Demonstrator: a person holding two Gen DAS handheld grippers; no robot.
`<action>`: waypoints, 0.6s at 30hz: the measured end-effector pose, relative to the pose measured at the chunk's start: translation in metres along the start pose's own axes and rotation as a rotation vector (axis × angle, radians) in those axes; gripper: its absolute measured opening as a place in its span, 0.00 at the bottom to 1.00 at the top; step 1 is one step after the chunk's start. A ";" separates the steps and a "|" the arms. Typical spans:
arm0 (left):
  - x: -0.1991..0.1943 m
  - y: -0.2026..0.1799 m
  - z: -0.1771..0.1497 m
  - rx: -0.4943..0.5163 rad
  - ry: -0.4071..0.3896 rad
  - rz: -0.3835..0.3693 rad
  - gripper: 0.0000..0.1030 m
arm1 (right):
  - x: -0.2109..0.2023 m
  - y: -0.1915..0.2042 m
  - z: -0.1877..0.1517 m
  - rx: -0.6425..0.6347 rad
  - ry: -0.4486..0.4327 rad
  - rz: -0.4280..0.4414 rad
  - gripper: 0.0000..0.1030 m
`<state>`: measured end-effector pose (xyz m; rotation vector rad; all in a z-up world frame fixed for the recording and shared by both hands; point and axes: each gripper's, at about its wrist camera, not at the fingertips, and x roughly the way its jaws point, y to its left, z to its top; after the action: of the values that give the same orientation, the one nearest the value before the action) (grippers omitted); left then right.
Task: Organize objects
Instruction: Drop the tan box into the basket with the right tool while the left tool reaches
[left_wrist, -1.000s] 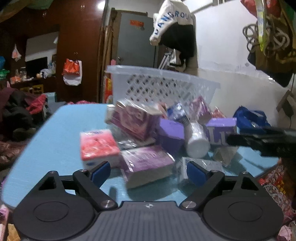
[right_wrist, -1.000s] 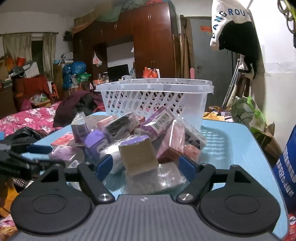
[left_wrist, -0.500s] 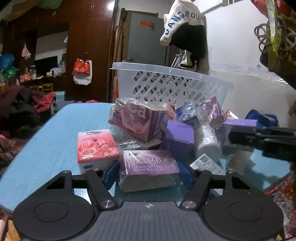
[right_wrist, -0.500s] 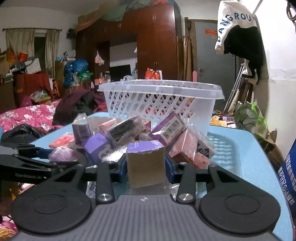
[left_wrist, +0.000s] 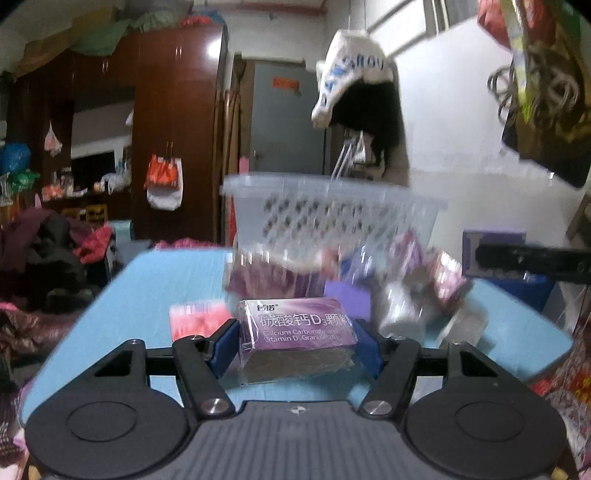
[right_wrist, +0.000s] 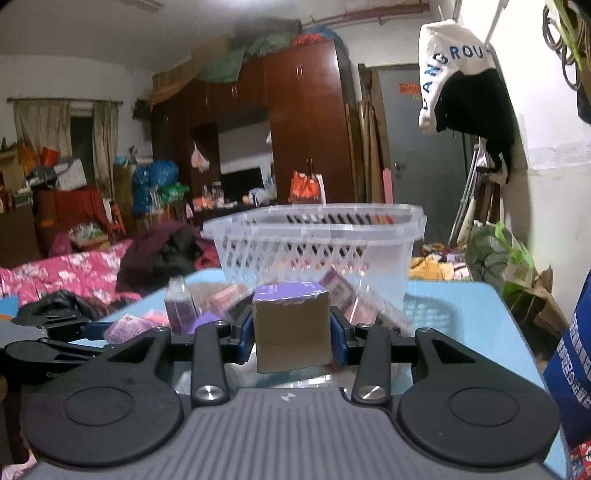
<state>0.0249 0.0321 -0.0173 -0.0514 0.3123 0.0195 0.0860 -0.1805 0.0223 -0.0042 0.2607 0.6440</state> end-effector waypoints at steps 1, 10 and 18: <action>-0.002 0.000 0.008 0.000 -0.020 -0.007 0.67 | -0.001 0.000 0.004 -0.003 -0.010 -0.002 0.43; 0.070 -0.005 0.142 0.037 -0.128 -0.031 0.67 | 0.063 -0.016 0.083 -0.089 -0.110 -0.030 0.43; 0.172 0.008 0.163 -0.034 0.037 -0.062 1.00 | 0.128 -0.045 0.088 -0.033 -0.062 -0.070 1.00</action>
<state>0.2378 0.0503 0.0840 -0.0954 0.3470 -0.0381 0.2321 -0.1329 0.0734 -0.0246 0.1896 0.5773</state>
